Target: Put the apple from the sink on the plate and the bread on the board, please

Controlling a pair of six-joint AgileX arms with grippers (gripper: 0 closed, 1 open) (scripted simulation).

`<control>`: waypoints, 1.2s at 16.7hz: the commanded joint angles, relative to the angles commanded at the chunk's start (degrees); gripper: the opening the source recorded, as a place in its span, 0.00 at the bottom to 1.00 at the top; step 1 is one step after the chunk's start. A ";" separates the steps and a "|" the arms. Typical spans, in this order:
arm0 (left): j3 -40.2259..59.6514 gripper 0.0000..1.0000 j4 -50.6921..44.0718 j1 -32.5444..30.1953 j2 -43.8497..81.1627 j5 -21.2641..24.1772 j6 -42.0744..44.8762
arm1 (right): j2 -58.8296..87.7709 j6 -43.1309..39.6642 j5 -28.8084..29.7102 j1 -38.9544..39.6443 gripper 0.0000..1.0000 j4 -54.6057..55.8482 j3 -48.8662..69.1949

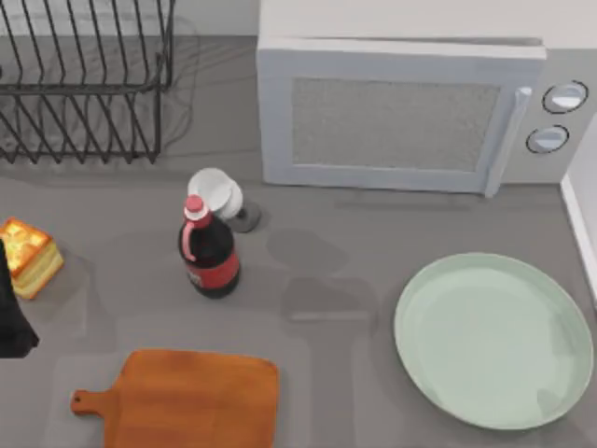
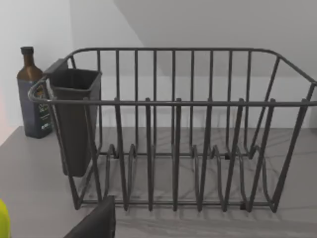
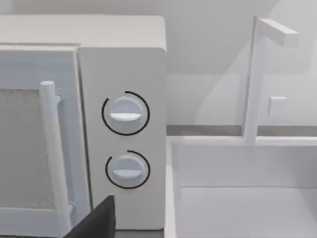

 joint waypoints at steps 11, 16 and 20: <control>0.00 1.00 0.00 0.00 0.00 0.00 0.00 | 43.37 -7.20 0.06 -7.60 1.00 -23.13 35.26; 0.00 1.00 0.00 0.00 0.00 0.00 0.00 | 74.78 -11.97 0.09 -12.63 1.00 -38.42 58.84; 0.00 1.00 0.00 0.00 0.00 0.00 0.00 | 97.85 -15.39 0.12 -16.24 1.00 -49.40 75.78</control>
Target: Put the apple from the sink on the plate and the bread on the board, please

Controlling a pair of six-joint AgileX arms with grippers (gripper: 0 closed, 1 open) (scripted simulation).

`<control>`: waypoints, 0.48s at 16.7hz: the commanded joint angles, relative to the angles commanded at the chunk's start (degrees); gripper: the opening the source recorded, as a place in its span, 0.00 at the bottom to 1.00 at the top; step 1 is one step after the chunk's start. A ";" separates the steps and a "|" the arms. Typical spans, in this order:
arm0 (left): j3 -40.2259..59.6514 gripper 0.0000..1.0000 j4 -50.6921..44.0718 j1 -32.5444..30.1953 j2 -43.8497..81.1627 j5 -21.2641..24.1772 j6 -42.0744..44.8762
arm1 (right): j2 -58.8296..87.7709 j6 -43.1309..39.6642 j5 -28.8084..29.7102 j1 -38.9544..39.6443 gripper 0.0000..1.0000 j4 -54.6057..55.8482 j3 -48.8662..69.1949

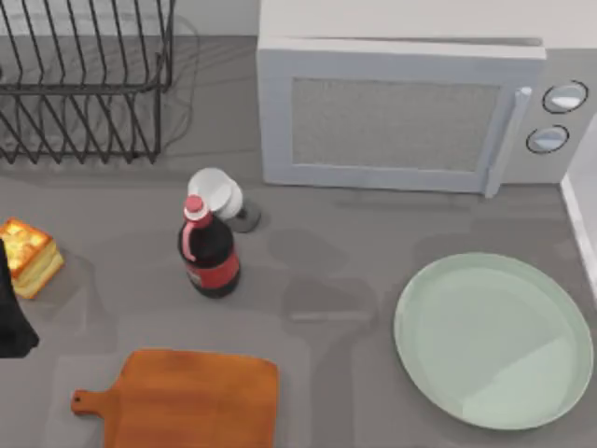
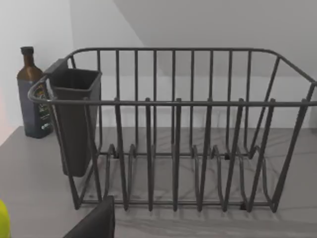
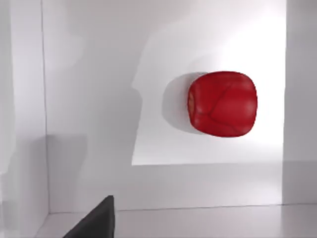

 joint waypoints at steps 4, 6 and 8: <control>0.00 1.00 0.00 0.00 0.00 0.00 0.00 | 16.78 -2.50 0.02 -2.63 1.00 -8.01 12.35; 0.00 1.00 0.00 0.00 0.00 0.00 0.00 | 21.71 -3.26 0.02 -3.44 1.00 -10.47 16.11; 0.00 1.00 0.00 0.00 0.00 0.00 0.00 | 24.18 -3.66 0.03 -3.86 1.00 -11.75 18.02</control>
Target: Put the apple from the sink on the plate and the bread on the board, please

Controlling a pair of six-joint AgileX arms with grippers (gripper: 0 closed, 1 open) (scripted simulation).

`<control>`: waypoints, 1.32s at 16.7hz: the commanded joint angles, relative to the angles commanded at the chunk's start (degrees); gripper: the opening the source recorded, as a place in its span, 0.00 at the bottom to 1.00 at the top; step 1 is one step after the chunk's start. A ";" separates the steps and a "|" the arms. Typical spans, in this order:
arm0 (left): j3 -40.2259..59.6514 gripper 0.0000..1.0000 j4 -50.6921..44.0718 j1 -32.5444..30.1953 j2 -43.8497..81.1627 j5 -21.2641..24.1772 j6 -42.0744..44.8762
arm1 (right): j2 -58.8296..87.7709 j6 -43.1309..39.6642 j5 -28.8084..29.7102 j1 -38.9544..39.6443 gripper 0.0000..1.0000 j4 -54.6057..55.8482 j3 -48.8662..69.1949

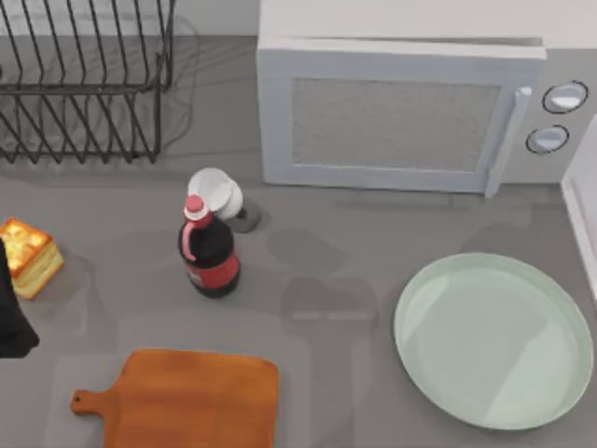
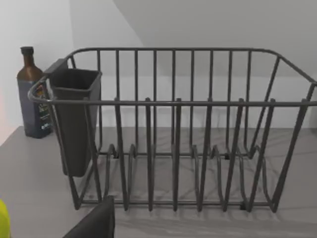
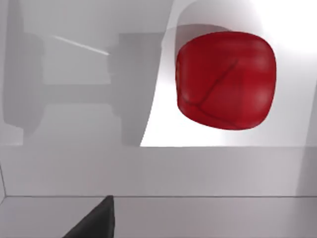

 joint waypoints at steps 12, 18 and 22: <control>0.00 1.00 0.00 0.00 0.00 0.00 0.00 | 7.83 0.11 0.09 0.15 1.00 12.87 -4.98; 0.00 1.00 0.00 0.00 0.00 0.00 0.00 | 16.23 0.21 0.17 0.02 1.00 26.63 -10.54; 0.00 1.00 0.00 0.00 0.00 0.00 0.00 | 16.47 0.22 0.17 0.02 1.00 26.89 -10.68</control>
